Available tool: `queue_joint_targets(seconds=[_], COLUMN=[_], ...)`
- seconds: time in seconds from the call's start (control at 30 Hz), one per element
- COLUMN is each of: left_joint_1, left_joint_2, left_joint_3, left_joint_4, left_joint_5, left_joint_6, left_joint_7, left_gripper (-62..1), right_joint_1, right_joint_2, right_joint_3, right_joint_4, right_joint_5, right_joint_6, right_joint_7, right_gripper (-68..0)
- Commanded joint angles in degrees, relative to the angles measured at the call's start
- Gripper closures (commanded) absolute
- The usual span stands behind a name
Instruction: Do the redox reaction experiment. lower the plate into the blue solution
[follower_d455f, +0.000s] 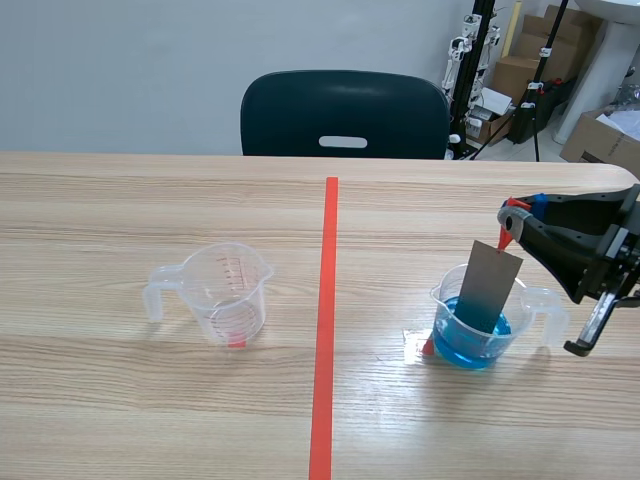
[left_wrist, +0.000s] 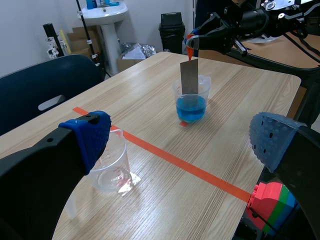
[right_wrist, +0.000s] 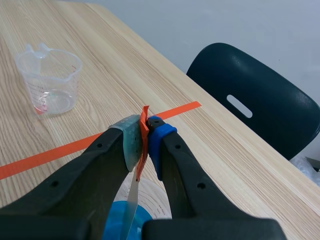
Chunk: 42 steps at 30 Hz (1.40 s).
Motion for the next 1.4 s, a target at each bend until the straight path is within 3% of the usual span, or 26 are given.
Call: queue_joint_targets(seconds=[0.0, 1.37], left_joint_1=[-0.1, -0.1], left_joint_2=[0.3, 0.3], left_joint_3=[0.2, 0.2], left_joint_4=[0.7, 0.7], left_joint_5=[-0.6, -0.6], left_joint_6=[-0.1, -0.1], left_joint_7=[-1.0, -0.9], left_gripper=[-58.1, -58.1], right_joint_1=[1.1, 1.1], right_joint_2=[0.2, 0.2], right_joint_3=[0.4, 0.4], right_joint_4=[0.3, 0.4], right_joint_5=[0.4, 1.1], right_joint_6=[-0.1, 0.0], right_joint_7=[0.9, 2.1], right_gripper=[-0.2, -0.2])
